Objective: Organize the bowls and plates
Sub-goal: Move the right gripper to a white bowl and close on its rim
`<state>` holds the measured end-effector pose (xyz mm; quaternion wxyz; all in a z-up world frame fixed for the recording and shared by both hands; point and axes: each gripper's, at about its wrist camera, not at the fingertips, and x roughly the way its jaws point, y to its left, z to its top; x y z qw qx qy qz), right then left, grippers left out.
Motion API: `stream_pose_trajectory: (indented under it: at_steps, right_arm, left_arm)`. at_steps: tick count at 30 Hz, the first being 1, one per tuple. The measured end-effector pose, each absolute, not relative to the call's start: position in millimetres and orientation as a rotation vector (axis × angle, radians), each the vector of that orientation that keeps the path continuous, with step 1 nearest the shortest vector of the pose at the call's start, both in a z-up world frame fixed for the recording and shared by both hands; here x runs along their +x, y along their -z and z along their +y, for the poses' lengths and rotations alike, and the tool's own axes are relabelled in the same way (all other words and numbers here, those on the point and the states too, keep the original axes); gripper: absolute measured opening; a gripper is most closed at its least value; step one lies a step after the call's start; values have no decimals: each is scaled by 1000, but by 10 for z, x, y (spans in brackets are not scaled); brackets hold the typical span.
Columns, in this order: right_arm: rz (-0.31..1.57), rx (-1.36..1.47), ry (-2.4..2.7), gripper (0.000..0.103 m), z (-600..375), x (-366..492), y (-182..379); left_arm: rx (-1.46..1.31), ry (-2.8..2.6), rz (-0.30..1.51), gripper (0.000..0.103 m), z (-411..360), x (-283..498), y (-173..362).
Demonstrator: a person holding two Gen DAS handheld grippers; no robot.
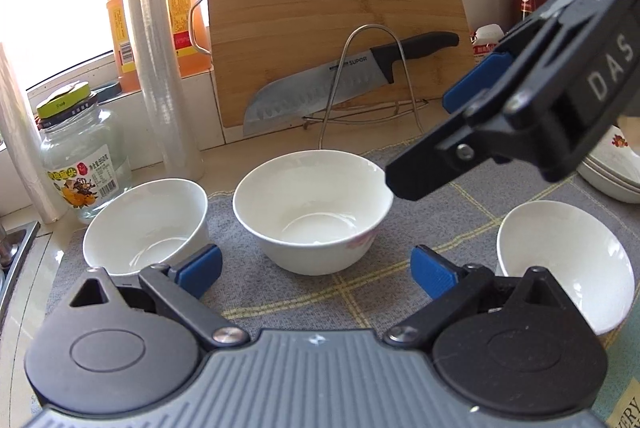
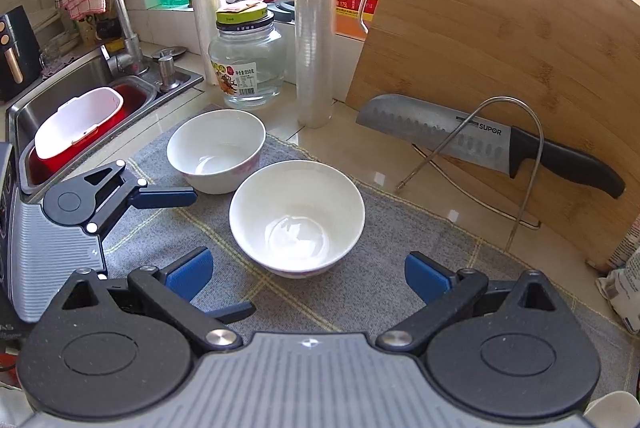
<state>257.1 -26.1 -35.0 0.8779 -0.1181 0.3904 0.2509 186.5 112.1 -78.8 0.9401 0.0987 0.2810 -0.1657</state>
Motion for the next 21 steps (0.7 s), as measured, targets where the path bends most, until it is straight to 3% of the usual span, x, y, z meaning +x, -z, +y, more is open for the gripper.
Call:
stream_pose_trajectory:
  at_steps: [21]
  right_arm:
    - [896, -216, -615, 99, -87, 3172, 618]
  left_arm:
    - [209, 309, 613, 100, 1069, 2091, 933]
